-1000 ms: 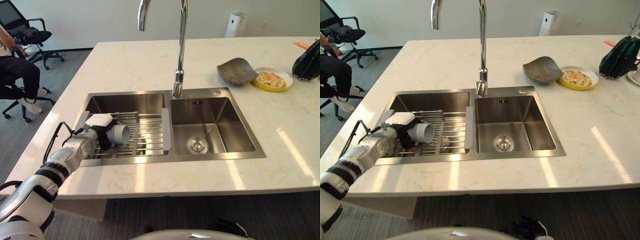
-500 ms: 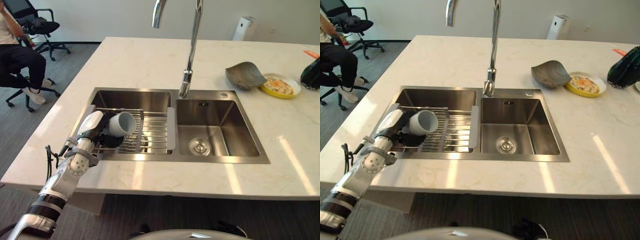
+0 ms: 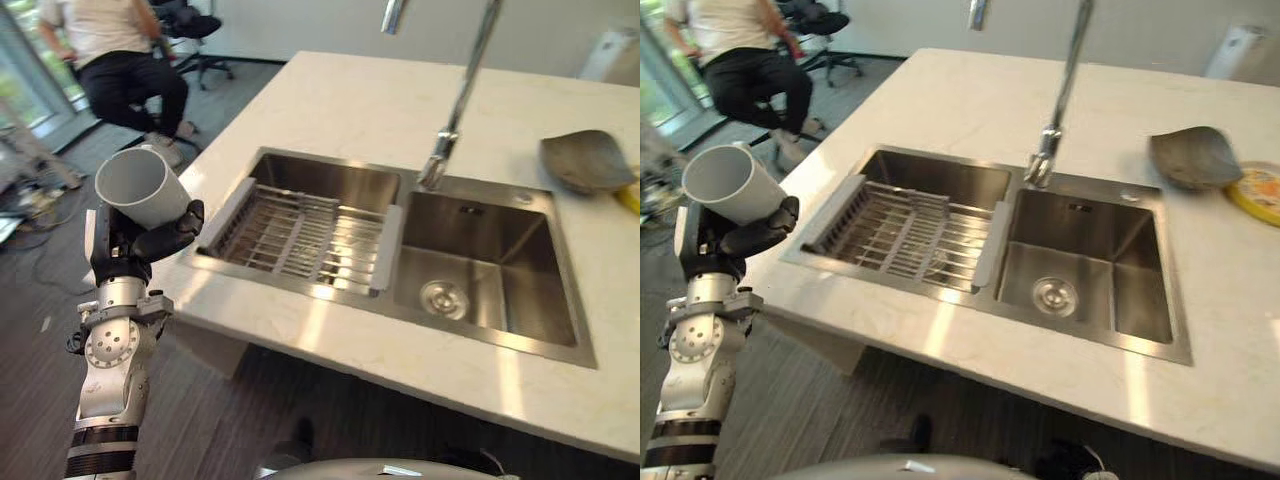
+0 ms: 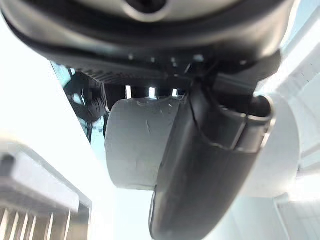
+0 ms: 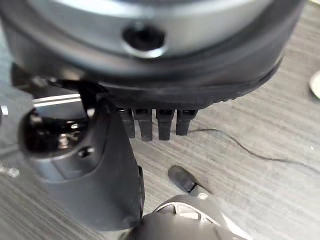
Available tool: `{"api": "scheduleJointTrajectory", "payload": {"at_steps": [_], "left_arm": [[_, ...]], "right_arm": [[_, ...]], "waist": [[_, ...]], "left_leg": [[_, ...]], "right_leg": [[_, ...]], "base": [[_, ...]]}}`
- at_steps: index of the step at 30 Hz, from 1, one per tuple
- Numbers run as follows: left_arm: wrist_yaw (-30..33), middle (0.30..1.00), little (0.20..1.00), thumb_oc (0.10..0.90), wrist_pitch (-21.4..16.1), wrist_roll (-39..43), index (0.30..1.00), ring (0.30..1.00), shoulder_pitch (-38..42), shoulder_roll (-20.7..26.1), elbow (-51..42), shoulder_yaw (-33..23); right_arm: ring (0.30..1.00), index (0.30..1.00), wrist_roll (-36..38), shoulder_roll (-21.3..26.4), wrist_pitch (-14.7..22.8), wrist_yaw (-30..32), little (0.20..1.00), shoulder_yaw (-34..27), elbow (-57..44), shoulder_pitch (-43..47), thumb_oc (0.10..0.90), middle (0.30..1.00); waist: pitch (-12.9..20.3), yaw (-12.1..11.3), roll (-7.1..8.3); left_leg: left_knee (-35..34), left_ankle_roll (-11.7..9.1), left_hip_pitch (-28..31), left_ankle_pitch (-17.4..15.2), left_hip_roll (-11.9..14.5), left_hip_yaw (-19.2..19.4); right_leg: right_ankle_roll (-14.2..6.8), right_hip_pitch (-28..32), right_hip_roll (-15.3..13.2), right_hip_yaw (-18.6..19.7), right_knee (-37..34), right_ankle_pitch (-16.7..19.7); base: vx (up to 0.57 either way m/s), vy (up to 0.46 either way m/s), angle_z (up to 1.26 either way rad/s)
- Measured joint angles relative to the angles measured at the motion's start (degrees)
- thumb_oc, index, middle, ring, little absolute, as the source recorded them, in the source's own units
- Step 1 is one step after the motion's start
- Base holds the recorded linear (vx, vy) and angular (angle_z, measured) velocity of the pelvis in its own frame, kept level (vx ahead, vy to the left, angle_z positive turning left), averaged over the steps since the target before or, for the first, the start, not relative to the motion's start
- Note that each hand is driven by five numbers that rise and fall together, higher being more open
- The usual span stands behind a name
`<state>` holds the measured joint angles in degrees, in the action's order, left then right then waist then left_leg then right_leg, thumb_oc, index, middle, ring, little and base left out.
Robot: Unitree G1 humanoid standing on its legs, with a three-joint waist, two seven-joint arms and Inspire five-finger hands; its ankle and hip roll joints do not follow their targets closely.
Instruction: Place the dishes in the dishwasher.
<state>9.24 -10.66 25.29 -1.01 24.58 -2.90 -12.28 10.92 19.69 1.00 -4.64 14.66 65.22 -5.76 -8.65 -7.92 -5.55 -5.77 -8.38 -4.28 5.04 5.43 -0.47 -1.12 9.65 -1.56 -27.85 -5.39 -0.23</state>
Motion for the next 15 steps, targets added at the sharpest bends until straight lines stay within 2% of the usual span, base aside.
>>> {"api": "scheduleJointTrajectory", "payload": {"at_steps": [1, 2, 3, 4, 5, 6, 7, 8, 9, 10, 11, 12, 13, 14, 15], "left_arm": [[-0.71, 0.3, 0.3, 0.4, 0.05, -0.17, 0.3, 0.3, -0.19, -0.56, 0.42, 0.04], [-0.77, 0.3, 0.3, 0.4, 0.08, -0.04, 0.3, 0.3, -1.5, -0.49, 0.81, -0.29], [-0.79, 0.3, 0.3, 0.4, -0.04, 0.04, 0.3, 0.3, -2.32, -0.5, 0.61, -0.86], [-0.99, 0.3, 0.3, 0.4, -0.13, 0.19, 0.3, 0.3, -3.41, -0.87, 0.65, -1.63], [-0.92, 0.3, 0.3, 0.4, -0.12, 0.55, 0.3, 0.3, -4.27, -0.94, 0.67, -2.03], [-0.93, 0.3, 0.3, 0.4, -0.11, 1.1, 0.3, 0.3, -4.91, -0.97, 0.71, -2.37], [-1.23, 0.3, 0.3, 0.4, -0.09, 1.67, 0.3, 0.3, -5.68, -1.76, 1.85, -2.76], [-1.41, 0.3, 0.3, 0.4, -0.09, 1.74, 0.3, 0.3, -5.79, -2.44, 2.24, -2.63], [-1.72, 0.3, 0.3, 0.4, -0.09, 1.73, 0.3, 0.3, -6.62, -2.89, 2.3, -2.47], [-2.28, 0.3, 0.3, 0.4, -0.07, 1.72, 0.3, 0.3, -7.01, -3.35, 2.38, -2.06], [-3.47, 0.3, 0.3, 0.4, 0.16, 1.69, 0.3, 0.3, -5.54, -3.27, 4.05, 1.41], [-4.51, 0.3, 0.3, 0.4, 0.13, 1.6, 0.3, 0.3, -5.37, -2.77, 3.58, 2.43], [-4.74, 0.3, 0.3, 0.4, 0.11, 1.61, 0.3, 0.3, -3.88, -2.03, 2.71, 2.42], [-4.79, 0.3, 0.3, 0.4, 0.14, 1.59, 0.3, 0.3, -1.83, -1.06, 2.45, 2.66], [-5.53, 0.3, 0.3, 0.4, 0.83, 1.19, 0.3, 0.3, -0.4, -0.52, 2.5, 2.8]], "right_arm": [[0.9, 0.9, -0.39, -0.02, -0.13, 0.03, 0.9, -0.01, -0.37, -0.88, 0.8, 0.9], [0.9, 0.9, -1.88, 0.58, -0.09, 0.0, 0.9, 0.04, -0.02, -0.78, 0.8, 0.9], [0.9, 0.9, -1.98, 0.67, -0.11, 0.04, 0.9, 0.01, 0.17, -0.5, 0.8, 0.9], [0.9, 0.9, -1.98, 0.8, -0.08, 0.17, 0.9, -0.07, 0.56, -0.33, 0.8, 0.9], [0.9, 0.9, -1.98, 1.05, -0.03, 0.17, 0.9, -0.07, 0.69, -0.34, 0.8, 0.9], [0.9, 0.9, -1.97, 1.28, -0.05, 0.22, 0.9, -0.1, 1.02, -0.11, 0.8, 0.9], [0.9, 0.9, -1.97, 1.86, -0.29, 0.38, 0.9, -0.28, 1.82, -0.42, 0.8, 0.9], [0.9, 0.9, -1.94, 2.37, -0.18, 0.33, 0.9, -0.65, 1.65, -0.79, 0.8, 0.9], [0.9, 0.9, -1.95, 3.28, -0.17, 0.35, 0.9, -0.98, 1.4, -1.32, 0.8, 0.9], [0.9, 0.9, -1.92, 5.12, -0.07, 0.28, 0.9, -1.33, 1.23, -2.03, 0.8, 0.9], [0.9, 0.9, -0.71, 6.85, 0.4, 0.71, 0.9, -6.72, 0.39, -2.82, 0.8, 0.9], [0.9, 0.9, -0.63, 7.32, 0.47, 0.72, 0.9, -8.09, 1.31, -1.81, 0.8, 0.9], [0.9, 0.9, -0.7, 6.87, 0.39, 0.71, 0.9, -7.47, 1.63, 0.16, 0.8, 0.9], [0.9, 0.9, -0.72, 6.3, 0.38, 0.63, 0.9, -6.24, 1.3, 1.02, 0.8, 0.9], [0.9, 0.9, -0.68, 4.5, 0.42, 0.5, 0.9, -7.25, 2.12, 0.98, 0.8, 0.9]], "waist": [[-0.93, 0.5, 0.68], [-1.43, 0.34, 1.81], [-1.55, -0.56, 1.73], [-1.85, -0.64, 2.26], [-1.78, -0.55, 2.13], [-1.47, -1.1, 1.18], [-1.27, -0.72, 1.41], [-1.09, -0.37, 0.57], [-0.06, 0.41, -1.08], [0.27, 0.67, -2.58], [-0.14, 3.42, -3.97], [2.13, 4.99, -5.88], [1.95, 5.04, -5.79], [1.55, 5.73, -4.69], [1.26, 7.39, -2.01]], "left_leg": [[0.97, 0.69, -0.27, -1.26, 1.01, 6.29], [4.59, -2.06, -2.88, -0.24, 3.67, 13.88], [5.8, -3.18, -3.13, 0.43, 4.74, 14.37], [8.08, -4.48, -3.64, 1.07, 6.34, 13.97], [9.18, -5.05, -3.5, 1.46, 7.19, 13.42], [10.05, -5.35, -2.73, 1.31, 8.54, 12.88], [14.48, -6.27, -0.56, 0.76, 10.42, 13.21], [15.16, -5.76, 1.0, 1.0, 11.4, 13.74], [14.6, -3.18, 3.11, 3.29, 11.81, 14.64], [13.81, 0.13, 4.49, 6.96, 11.35, 14.79], [11.79, 4.43, 4.69, 5.06, 8.62, 16.2], [7.19, 4.53, 3.31, 5.17, 7.63, 16.69], [3.45, 4.18, 2.88, 5.83, 7.91, 16.8], [1.42, 4.17, 2.43, 5.67, 6.56, 16.89], [0.13, 3.98, 1.63, 2.76, 5.05, 18.19]], "right_leg": [[0.3, 0.14, -0.79, -2.8, -0.04, 0.15], [0.62, 0.45, -3.12, -8.74, -0.32, -0.18], [0.54, 0.39, -3.85, -10.23, -0.18, -0.11], [0.14, 0.77, -4.76, -11.62, -0.24, 0.14], [-0.11, 1.06, -5.31, -13.04, -0.19, 0.29], [-0.29, 1.24, -6.0, -14.61, 0.16, 0.42], [-1.69, 2.53, -8.23, -17.56, 0.32, 1.45], [-2.12, 2.78, -9.22, -17.89, 1.9, 1.31], [-2.4, 2.77, -10.31, -17.51, 3.72, 1.11], [-3.2, 2.2, -11.9, -16.66, 7.92, 0.1], [-4.02, -1.65, -19.17, -13.74, 21.59, -3.15], [-9.24, -6.05, -17.8, -13.43, 21.24, -7.98], [-9.09, -8.69, -15.26, -13.41, 17.28, -7.84], [-7.49, -9.78, -13.78, -14.9, 13.78, -6.4], [-4.7, -8.15, -14.42, -13.58, 10.55, 2.3]], "base": [[-0.26, 0.01, 1.88], [-0.19, 0.018, 1.72], [-0.28, 0.041, 1.63], [-0.18, 0.034, 0.88], [-0.18, 0.033, 0.87], [-0.22, 0.069, 1.16], [-0.21, 0.11, 1.08], [-0.41, 0.271, 1.1], [-0.4, 0.31, 0.79], [-0.43, 0.358, 1.4], [-0.31, 0.293, 1.8], [-0.27, 0.305, 1.85], [-0.23, 0.327, 1.45], [-0.23, 0.363, 1.65], [-0.15, 0.262, 1.77]]}}
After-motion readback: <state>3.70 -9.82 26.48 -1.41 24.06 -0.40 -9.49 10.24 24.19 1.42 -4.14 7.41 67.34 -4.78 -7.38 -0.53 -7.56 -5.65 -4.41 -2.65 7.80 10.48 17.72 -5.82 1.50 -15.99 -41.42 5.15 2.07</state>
